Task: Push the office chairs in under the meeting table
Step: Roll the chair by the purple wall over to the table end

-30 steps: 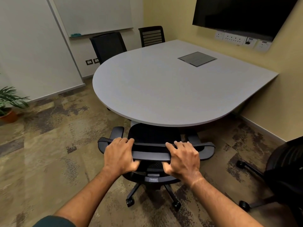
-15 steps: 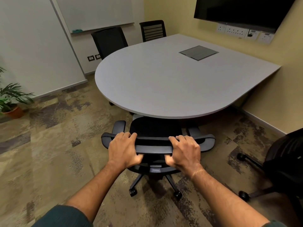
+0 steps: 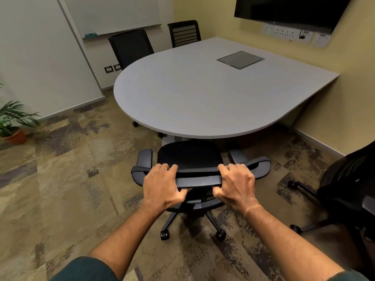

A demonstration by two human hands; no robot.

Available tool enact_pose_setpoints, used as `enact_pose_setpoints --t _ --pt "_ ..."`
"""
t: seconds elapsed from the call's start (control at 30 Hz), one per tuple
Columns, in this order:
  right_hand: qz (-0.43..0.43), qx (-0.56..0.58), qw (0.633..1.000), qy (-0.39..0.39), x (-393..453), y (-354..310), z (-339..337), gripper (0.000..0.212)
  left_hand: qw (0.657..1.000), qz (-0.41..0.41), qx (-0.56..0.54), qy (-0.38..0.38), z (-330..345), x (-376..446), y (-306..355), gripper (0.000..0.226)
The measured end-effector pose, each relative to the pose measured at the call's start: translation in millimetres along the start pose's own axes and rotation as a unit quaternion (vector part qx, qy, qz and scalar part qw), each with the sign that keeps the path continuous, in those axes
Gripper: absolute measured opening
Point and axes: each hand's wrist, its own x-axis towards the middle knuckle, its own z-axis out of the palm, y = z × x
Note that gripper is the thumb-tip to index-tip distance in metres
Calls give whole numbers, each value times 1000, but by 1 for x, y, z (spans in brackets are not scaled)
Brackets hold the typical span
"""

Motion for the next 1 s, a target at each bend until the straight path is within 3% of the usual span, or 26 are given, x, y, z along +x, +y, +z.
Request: enact_pose_setpoints --t 0.2,0.7,1.0 --pt "-24 41 998 34 -23 25 1 30 1000 -12 -4 -8 -6 -15 28 67" --pt "-63 60 996 24 -65 134 -13 31 999 -52 -4 -10 -18 -40 147 62" --pt "-37 61 997 11 -91 147 -17 41 999 -33 -22 -17 -19 -49 163 54"
